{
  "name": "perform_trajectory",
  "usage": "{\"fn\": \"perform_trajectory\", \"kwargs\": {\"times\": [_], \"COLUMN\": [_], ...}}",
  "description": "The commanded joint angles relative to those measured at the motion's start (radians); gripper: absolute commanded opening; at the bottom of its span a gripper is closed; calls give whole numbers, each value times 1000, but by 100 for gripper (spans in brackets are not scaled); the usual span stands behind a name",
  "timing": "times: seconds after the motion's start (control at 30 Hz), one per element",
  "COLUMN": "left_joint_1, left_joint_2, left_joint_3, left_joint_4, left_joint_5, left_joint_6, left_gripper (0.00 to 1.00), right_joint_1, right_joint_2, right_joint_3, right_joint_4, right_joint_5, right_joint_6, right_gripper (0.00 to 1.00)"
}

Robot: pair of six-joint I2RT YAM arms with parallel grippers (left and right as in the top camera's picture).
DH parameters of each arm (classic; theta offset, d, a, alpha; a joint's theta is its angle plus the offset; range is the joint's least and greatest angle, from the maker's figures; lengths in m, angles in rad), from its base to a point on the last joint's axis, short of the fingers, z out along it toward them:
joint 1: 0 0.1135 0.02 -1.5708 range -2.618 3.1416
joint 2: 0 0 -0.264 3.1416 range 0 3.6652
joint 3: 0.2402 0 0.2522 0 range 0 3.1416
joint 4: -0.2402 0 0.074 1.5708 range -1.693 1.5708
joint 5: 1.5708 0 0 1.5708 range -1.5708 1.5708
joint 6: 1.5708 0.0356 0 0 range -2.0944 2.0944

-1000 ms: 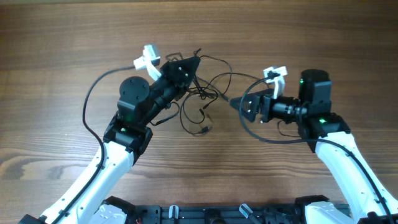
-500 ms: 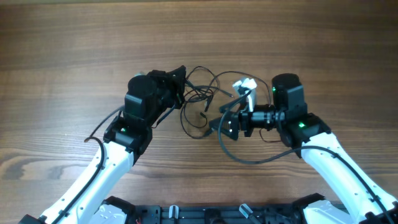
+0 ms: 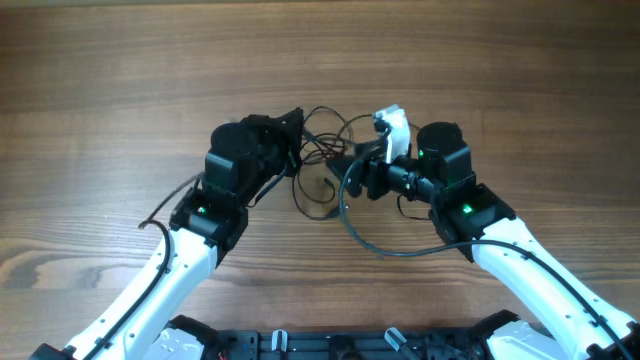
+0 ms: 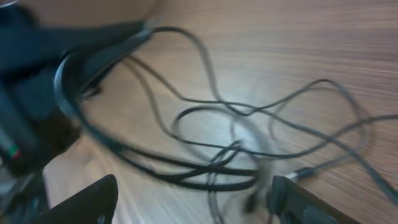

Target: Untangle cables

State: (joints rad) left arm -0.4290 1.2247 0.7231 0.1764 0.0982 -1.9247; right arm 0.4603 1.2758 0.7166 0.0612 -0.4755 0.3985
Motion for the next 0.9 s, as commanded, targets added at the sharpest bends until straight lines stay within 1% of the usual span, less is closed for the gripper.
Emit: {"fn": "perform_trajectory", "kwargs": {"times": [0.0,0.03,0.1,0.17,0.2,0.23,0.27,0.37,0.47,0.6,0.63,0.67,0.7,0.73,0.77,0.8,0.83,0.87], "left_joint_1": [26,34,46,52,53,53,53,52,53,56,56,56,56,56,56,56,56,57], "left_joint_2": [-13,-13,-13,-13,-13,-13,-13,-13,-13,-15,-15,-15,-15,-15,-15,-15,-15,-15], "left_joint_3": [-3,-3,-3,-3,-3,-3,-3,-3,-3,-3,-3,-3,-3,-3,-3,-3,-3,-3], "left_joint_4": [44,43,43,44,43,43,44,100,187,229,230,233,239,240,240,240,240,239], "left_joint_5": [80,118,183,245,272,297,319,417,513,515,516,525,542,557,575,596,622,640], "left_joint_6": [583,723,893,993,1039,1080,1092,1091,1068,963,937,914,901,890,886,883,883,884], "left_gripper": [4,4,4,4,4,4,4,4,5,4,4,4,4,4,4,4,4,4], "right_joint_1": [0,0,-1,-1,-1,-3,-4,-4,-4,-4,-4,-4,-4,-4,-5,-5,-6,-11], "right_joint_2": [5,-2,-12,-17,-17,-17,-16,-10,33,111,126,138,152,158,162,163,163,163], "right_joint_3": [14,14,14,14,14,14,14,14,14,14,14,14,14,14,14,14,14,14], "right_joint_4": [4,2,5,10,16,21,31,35,32,32,33,33,36,42,47,51,50,44], "right_joint_5": [100,96,92,93,93,92,80,5,-53,-93,-72,-51,-21,5,44,98,206,271], "right_joint_6": [79,83,71,58,32,10,-20,-136,-163,-163,-163,-160,-159,-151,-122,-79,11,78], "right_gripper": [81,82,85,89,89,93,99,100,99,93,88,85,80,72,57,38,19,8]}}
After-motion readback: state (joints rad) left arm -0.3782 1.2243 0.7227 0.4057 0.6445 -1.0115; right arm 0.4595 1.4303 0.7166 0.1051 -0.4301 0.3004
